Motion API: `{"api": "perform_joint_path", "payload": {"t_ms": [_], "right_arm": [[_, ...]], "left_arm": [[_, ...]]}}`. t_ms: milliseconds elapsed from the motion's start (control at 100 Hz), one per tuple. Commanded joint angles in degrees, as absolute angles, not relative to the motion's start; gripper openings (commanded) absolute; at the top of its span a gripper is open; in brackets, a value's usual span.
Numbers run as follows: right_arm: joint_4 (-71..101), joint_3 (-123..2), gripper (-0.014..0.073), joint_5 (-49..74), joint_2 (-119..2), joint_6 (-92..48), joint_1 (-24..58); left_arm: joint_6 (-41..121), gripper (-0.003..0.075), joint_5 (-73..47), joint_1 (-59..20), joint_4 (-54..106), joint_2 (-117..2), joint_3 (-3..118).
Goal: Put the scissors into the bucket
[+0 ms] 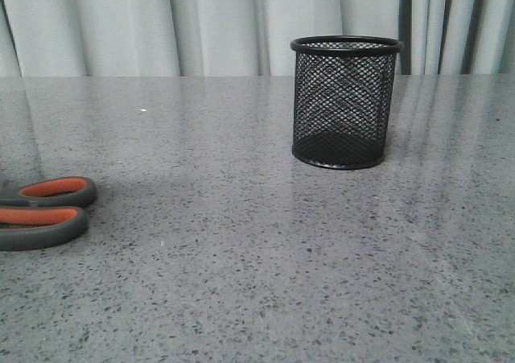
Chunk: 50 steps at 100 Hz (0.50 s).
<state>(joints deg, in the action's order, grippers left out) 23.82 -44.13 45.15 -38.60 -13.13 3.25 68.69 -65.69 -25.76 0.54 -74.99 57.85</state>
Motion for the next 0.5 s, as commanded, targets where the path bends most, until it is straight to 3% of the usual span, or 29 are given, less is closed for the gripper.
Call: {"api": "perform_joint_path", "payload": {"t_ms": [0, 490], "right_arm": [[24.8, -46.15, 0.0478, 42.02, -39.05, -13.76, 3.06], [24.8, -46.15, 0.0478, 42.02, -39.05, -13.76, 3.06]], "left_arm": [[69.51, 0.0377, -64.46, -26.29, 0.63, -75.8, 59.77], [73.85, 0.0377, -61.95, -26.19, 0.0, -82.58, 59.77]]}}
